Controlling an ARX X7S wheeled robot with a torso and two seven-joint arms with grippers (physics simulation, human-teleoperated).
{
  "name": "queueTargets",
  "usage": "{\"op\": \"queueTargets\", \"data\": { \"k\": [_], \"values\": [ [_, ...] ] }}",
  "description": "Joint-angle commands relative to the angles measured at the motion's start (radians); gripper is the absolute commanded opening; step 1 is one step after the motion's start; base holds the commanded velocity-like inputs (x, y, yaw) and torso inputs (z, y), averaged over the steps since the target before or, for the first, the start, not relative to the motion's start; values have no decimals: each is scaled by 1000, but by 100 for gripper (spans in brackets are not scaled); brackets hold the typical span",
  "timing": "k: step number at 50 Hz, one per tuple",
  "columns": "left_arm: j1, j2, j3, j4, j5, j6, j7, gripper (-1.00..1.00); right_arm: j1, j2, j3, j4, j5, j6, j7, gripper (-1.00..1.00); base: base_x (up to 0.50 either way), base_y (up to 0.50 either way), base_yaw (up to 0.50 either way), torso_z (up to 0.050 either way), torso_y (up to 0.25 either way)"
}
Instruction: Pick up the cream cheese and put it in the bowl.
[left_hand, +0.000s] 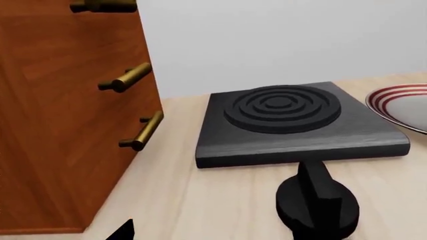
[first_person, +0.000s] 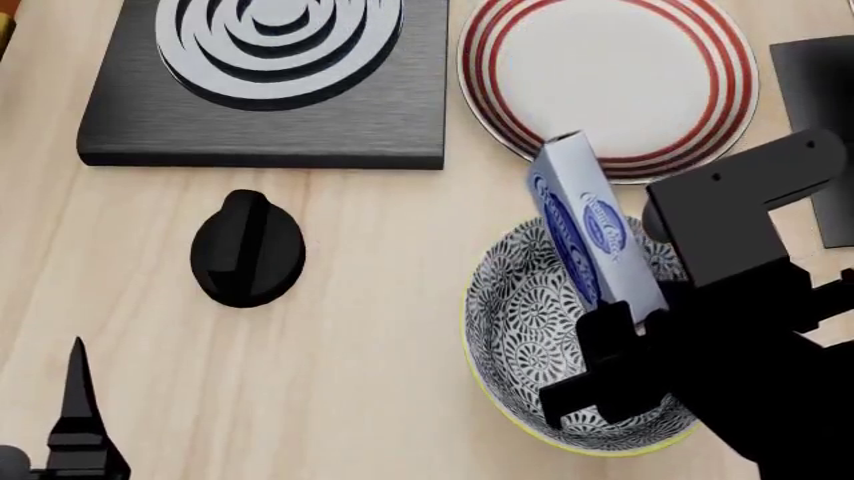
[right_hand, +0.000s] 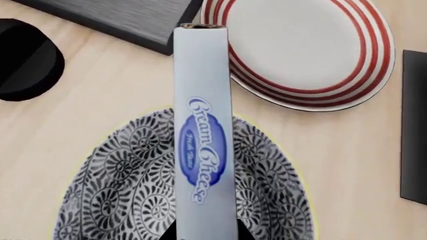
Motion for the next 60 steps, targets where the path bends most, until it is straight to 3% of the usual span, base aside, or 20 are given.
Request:
{"op": "queueTargets", "data": {
  "k": [1,51,52,60],
  "values": [
    [4,-4,-4,5,-3,6,-3,100,9,-5,-10,-4,-43,2,-15,-100,0,0,0,0,0],
    [11,-13,-11,0,1,31,-24,100,23,9,-40,-16,-62,11,-31,-100,0,0,0,0,1],
    [12,-13,-10,0,2,32,-24,100,24,8,-39,-14,-58,12,-30,100,0,0,0,0,0],
    [14,-17,-11,8,9,30,-32,100,33,21,-28,-28,-32,14,-33,100,0,0,0,0,0]
  ]
}}
